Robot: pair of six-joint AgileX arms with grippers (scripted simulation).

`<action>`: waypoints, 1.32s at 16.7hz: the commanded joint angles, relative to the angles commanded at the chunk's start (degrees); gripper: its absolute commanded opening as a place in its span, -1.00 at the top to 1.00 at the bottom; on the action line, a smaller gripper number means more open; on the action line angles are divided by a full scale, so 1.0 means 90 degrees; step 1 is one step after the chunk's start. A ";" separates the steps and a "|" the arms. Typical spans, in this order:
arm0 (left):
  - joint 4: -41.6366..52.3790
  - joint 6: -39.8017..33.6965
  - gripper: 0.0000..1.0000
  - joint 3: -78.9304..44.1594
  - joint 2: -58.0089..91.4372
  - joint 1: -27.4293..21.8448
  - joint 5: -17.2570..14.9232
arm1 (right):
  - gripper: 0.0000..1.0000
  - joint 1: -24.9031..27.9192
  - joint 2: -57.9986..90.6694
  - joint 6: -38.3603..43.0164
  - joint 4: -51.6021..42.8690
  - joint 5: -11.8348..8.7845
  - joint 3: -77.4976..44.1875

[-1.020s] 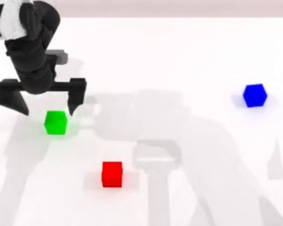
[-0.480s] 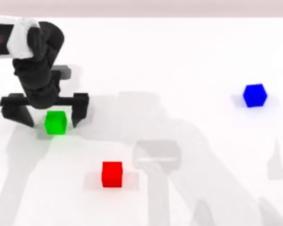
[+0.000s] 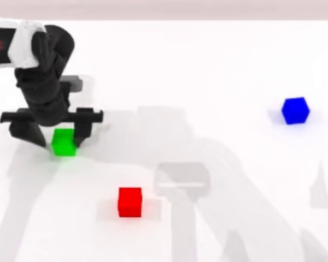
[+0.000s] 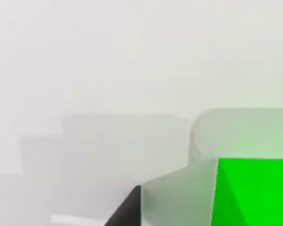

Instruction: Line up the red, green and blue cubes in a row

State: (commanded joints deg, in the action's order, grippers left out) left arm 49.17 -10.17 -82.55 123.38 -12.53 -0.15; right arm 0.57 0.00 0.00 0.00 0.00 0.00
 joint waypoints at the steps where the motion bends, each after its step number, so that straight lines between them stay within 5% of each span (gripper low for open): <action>1: 0.0000 0.0000 0.36 0.0000 0.0000 0.0000 0.0000 | -1.00 0.0000 0.0000 0.0000 0.0000 0.0000 0.0000; 6: 0.0000 0.0000 1.00 0.0000 0.0000 0.0000 0.0000 | -1.00 0.0000 0.0000 0.0000 0.0000 0.0000 0.0000; 16: 0.0147 0.0024 1.00 -0.0124 -0.0139 0.0006 0.0019 | -1.00 0.0000 0.0000 0.0000 0.0000 0.0000 0.0000; 22: 0.1478 -0.0001 1.00 -0.0940 -0.0590 0.0113 0.0023 | -1.00 0.0000 0.0000 0.0000 0.0000 0.0000 0.0000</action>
State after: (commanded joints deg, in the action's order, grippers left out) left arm 62.47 -10.18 -91.01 118.06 -11.51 0.06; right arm 0.57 0.00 0.00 0.00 0.00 0.00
